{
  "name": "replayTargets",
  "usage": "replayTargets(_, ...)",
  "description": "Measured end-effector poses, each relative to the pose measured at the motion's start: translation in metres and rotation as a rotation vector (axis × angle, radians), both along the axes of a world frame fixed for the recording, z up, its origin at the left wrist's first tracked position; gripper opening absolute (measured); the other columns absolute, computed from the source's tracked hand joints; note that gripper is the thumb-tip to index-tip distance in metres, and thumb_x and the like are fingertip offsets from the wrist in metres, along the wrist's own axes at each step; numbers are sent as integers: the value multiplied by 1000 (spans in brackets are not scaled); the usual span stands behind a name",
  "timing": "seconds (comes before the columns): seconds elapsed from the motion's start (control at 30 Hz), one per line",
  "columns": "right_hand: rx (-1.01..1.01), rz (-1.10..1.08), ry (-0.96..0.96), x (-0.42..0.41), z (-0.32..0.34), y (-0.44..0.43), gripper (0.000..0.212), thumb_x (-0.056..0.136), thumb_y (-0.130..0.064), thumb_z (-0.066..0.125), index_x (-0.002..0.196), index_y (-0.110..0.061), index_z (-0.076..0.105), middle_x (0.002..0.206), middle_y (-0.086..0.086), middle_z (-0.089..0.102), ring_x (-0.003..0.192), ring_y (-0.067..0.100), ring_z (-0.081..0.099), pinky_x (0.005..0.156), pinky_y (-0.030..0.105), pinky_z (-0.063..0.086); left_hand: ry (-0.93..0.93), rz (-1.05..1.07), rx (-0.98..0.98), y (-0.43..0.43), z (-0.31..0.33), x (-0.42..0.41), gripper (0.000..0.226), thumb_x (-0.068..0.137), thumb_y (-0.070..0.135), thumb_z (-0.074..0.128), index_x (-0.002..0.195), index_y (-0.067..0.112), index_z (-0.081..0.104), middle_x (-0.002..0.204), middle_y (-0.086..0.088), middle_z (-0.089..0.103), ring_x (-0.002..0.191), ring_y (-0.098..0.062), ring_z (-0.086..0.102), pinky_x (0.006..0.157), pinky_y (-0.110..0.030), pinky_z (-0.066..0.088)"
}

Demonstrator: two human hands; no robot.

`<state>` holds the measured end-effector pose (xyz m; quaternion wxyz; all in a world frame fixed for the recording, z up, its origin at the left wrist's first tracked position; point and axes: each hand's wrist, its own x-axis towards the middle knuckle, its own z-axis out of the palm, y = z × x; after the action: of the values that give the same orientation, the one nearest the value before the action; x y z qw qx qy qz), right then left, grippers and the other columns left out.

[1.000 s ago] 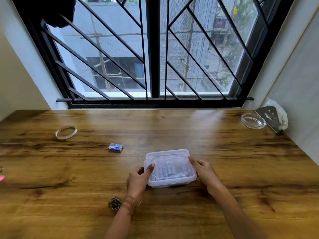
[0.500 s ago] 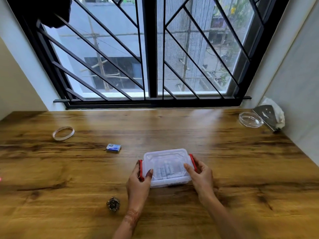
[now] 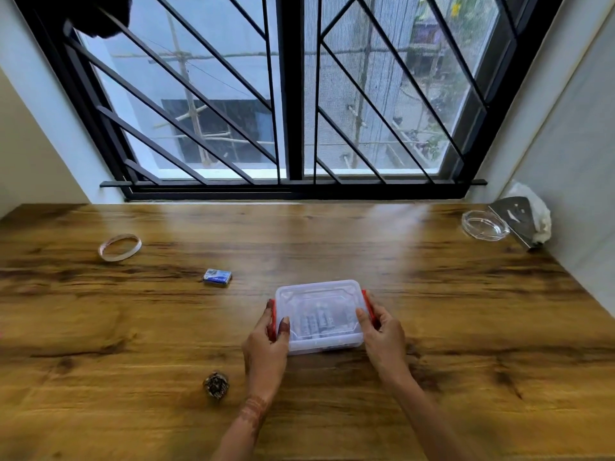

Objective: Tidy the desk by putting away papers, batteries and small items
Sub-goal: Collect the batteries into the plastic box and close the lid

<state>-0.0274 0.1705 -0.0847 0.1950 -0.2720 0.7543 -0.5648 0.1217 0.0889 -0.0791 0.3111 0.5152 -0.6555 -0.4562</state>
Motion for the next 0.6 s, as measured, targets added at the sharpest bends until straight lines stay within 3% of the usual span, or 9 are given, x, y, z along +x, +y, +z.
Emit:
replayTargets(0.1,10,-25,-80,-3,0,0,44,87,-20,62,130,-12,51,123,-2,59,112,12,56,99,33,46,45,-32,55,-4,1,6,58,87,24,61,141,17,38,137,-8,52,120,-21,53,98,-34,48)
replayTargets(0.27,70,-66,-139,-4,4,-4,28,89,-20,59,115,-9,61,101,1,66,80,3,57,75,23,45,66,-96,88,-11,8,9,65,83,19,66,141,18,37,133,-8,55,106,-10,55,88,-22,47)
replayTargets(0.37,67,-110,-184,-8,9,-3,33,88,-19,61,118,-7,59,103,2,66,88,10,60,79,26,49,67,-136,74,-20,13,4,66,82,20,68,141,21,37,131,-8,57,106,-12,58,84,-20,51)
replayTargets(0.5,43,-202,-241,-24,22,4,34,85,-19,64,116,-6,58,103,8,68,91,17,65,79,33,54,81,-247,22,-39,24,-21,63,83,17,67,140,21,39,126,-11,60,102,-15,62,70,-7,49)
replayTargets(0.6,25,-299,-268,-43,31,19,32,83,-18,66,111,-5,59,97,10,70,86,21,67,79,41,56,104,-359,37,-44,34,-51,68,84,18,65,143,23,31,119,-12,64,93,-16,63,76,-22,53)
